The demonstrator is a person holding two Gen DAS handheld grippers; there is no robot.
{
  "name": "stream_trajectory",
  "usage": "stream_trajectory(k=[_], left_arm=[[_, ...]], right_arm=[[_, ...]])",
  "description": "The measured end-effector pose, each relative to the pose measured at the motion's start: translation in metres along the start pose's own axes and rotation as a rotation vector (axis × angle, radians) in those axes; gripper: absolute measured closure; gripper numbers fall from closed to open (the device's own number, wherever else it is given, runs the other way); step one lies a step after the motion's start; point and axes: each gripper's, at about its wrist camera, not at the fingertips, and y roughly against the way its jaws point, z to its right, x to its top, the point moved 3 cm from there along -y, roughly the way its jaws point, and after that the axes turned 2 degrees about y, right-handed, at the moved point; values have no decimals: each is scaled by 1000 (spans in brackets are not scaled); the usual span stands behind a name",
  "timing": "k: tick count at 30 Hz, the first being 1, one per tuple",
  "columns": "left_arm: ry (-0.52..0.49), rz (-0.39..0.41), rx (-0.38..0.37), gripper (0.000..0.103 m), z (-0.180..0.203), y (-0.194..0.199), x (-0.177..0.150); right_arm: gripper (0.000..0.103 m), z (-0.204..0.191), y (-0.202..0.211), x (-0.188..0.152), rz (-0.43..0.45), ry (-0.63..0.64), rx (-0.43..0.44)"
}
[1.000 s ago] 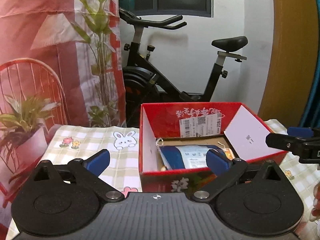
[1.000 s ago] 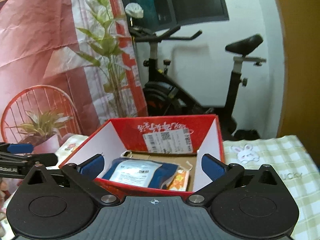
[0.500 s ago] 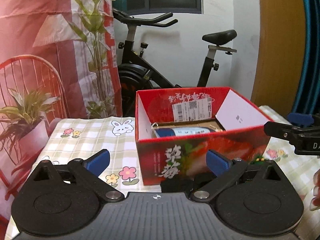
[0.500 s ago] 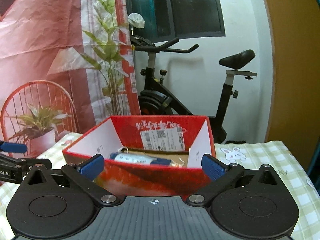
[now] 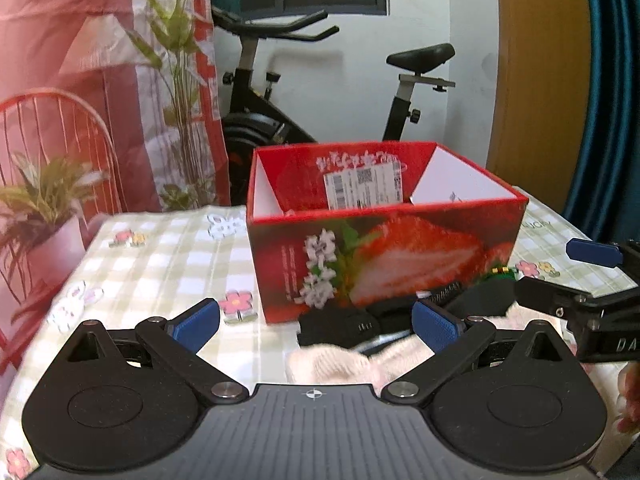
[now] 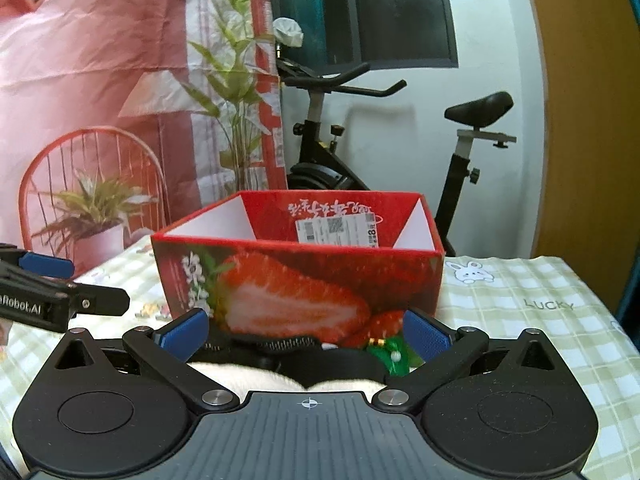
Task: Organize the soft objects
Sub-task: 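Move both tools back to the cream knit towel in front of the box, then lower both grippers onto the pink knit towel and close them on it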
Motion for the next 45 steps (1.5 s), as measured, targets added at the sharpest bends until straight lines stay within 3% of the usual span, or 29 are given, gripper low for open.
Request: stream_trajectory(k=[7,19,30,45], left_arm=[[66,-49,8,0,-5,-4,-22],[169,-69,8,0,-23,-6,-41],[215,-125,-11,0,-30,-21,-55],[212,-111,-58,0,-26,-19,-55]], right_arm=[[0,-7,5,-16,-14,22,-9],[0,7,1,-42,-80,-57,-46],[0,5,-8,-55,-113,-31,-50],[0,9,-8,-53,-132,-45,-54]])
